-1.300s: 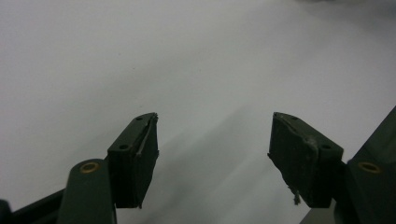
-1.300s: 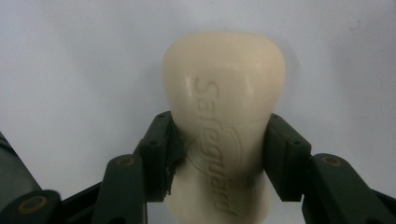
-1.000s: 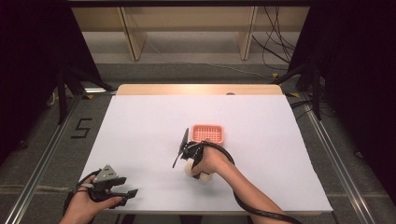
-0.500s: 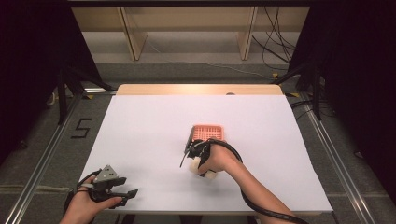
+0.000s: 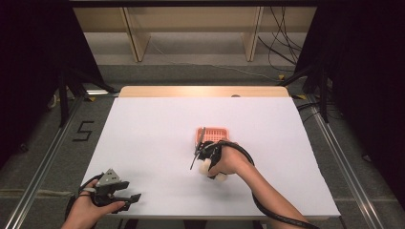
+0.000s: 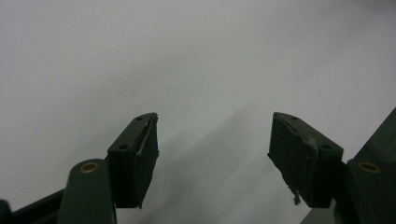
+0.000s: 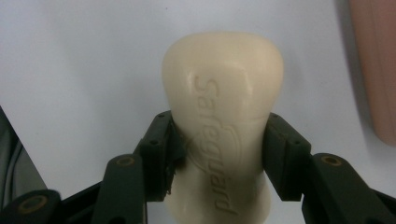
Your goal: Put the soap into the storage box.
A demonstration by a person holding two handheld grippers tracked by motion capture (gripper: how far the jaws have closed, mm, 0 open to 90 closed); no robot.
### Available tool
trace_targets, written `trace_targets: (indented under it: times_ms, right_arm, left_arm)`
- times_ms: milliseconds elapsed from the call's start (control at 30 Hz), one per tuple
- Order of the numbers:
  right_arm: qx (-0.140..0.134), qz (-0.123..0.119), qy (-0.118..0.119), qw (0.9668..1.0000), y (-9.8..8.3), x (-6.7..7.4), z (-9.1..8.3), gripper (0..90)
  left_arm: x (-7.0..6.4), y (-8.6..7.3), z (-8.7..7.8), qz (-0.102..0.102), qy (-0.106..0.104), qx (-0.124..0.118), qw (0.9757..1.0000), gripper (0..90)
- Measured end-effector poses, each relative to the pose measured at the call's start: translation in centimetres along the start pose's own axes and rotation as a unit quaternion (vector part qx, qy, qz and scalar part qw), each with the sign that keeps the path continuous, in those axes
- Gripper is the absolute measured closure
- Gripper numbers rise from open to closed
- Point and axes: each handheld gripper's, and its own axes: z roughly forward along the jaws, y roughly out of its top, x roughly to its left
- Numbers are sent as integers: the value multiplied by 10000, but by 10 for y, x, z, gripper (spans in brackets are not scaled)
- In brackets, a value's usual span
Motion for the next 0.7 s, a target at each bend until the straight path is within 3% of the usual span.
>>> trace_targets:
  times_ms: [200, 233, 500, 700]
  right_arm:
    - [-11, -43, -34, 10000, -3, -3, -2, 505]
    - [-2, 56, -44, 10000, -3, -2, -3, 505]
    - [-54, 126, -46, 9999, -4, -4, -6, 505]
    - [-79, 40, -27, 10000, -5, -8, -6, 505]
  left_arm:
    - [1, 0, 0, -7, -28, 16, 10000, 324]
    - [1, 0, 0, -9, -26, 19, 10000, 323]
    - [1, 0, 0, -13, -17, 22, 10000, 324]
    - [1, 0, 0, -12, -18, 31, 10000, 324]
